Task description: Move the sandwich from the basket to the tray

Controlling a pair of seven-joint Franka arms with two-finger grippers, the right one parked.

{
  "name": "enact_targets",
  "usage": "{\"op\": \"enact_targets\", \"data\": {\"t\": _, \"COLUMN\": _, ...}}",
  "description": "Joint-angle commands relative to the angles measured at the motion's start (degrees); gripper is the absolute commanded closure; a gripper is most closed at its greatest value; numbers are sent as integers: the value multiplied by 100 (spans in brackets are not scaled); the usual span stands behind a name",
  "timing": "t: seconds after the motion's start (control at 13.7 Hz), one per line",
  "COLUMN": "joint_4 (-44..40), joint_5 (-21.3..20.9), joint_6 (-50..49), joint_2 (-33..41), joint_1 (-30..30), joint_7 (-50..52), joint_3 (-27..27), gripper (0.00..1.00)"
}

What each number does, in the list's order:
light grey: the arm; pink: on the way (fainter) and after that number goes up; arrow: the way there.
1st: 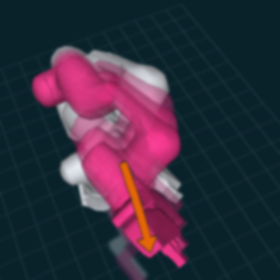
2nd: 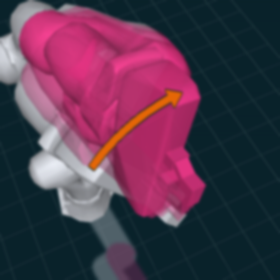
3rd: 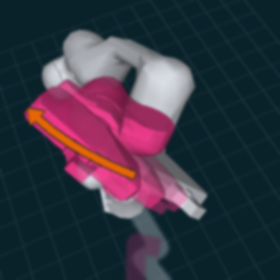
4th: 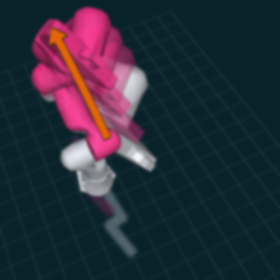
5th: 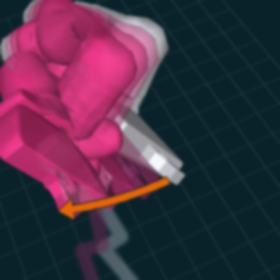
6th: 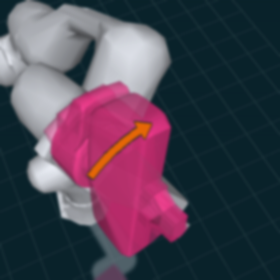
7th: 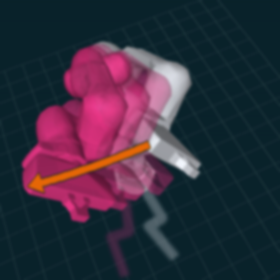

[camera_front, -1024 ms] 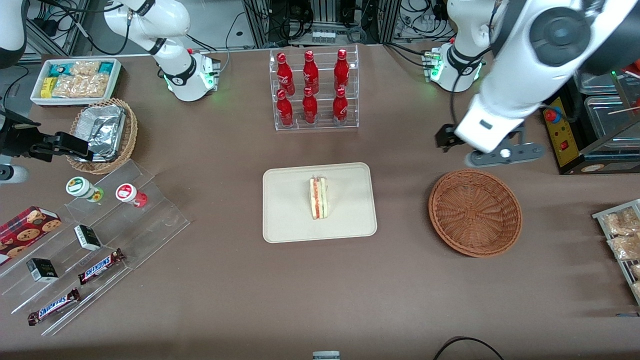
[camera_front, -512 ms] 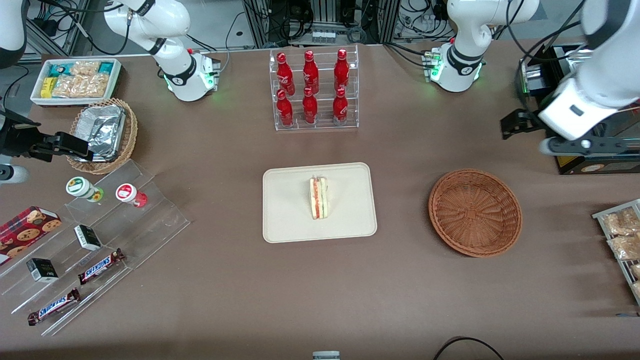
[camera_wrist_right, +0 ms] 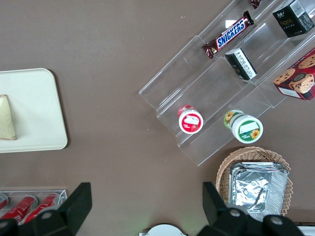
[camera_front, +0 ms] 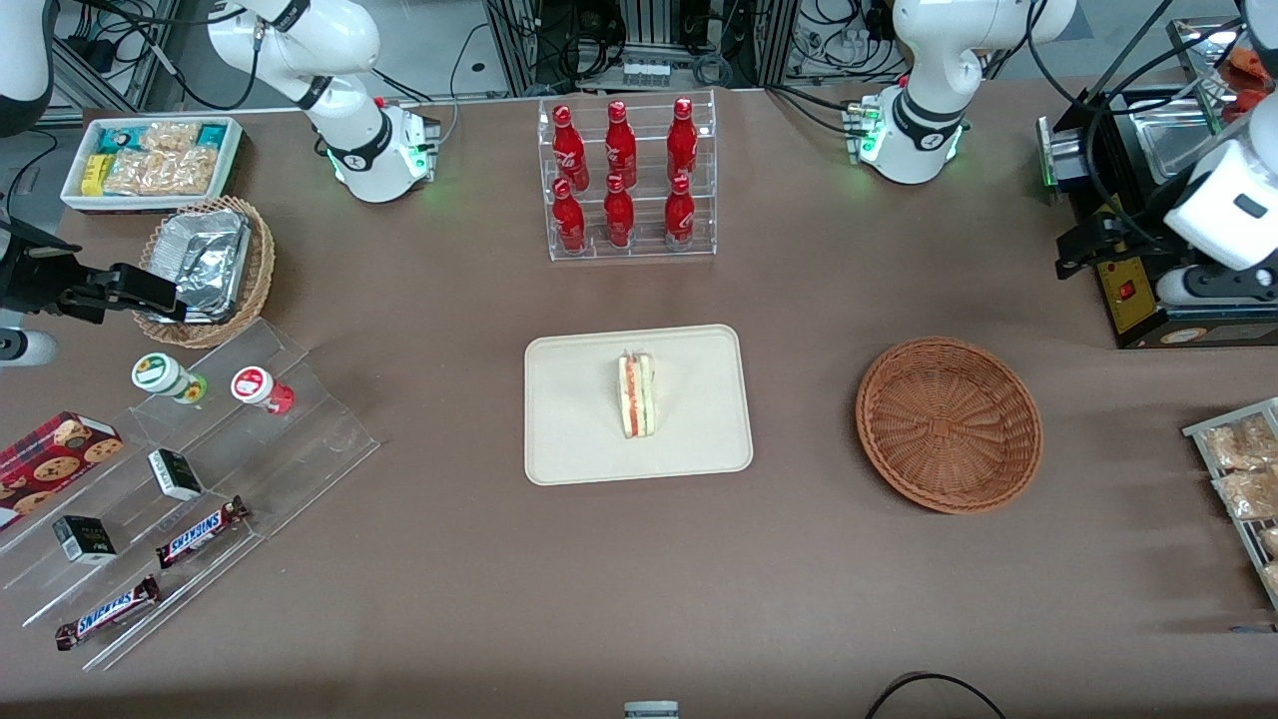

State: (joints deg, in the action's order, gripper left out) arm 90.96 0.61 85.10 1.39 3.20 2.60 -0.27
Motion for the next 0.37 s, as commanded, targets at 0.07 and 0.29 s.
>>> {"op": "enact_targets", "data": {"t": 0.07, "joint_4": -483, "joint_5": 28, "joint_6": -107, "joint_2": -289, "joint_1": -101, "joint_7": -66, "joint_3": 123, "gripper": 0}}
{"op": "enact_targets", "data": {"t": 0.29, "joint_4": -448, "joint_5": 10, "joint_6": -213, "joint_2": -253, "joint_1": -118, "joint_7": -128, "joint_3": 88, "gripper": 0}}
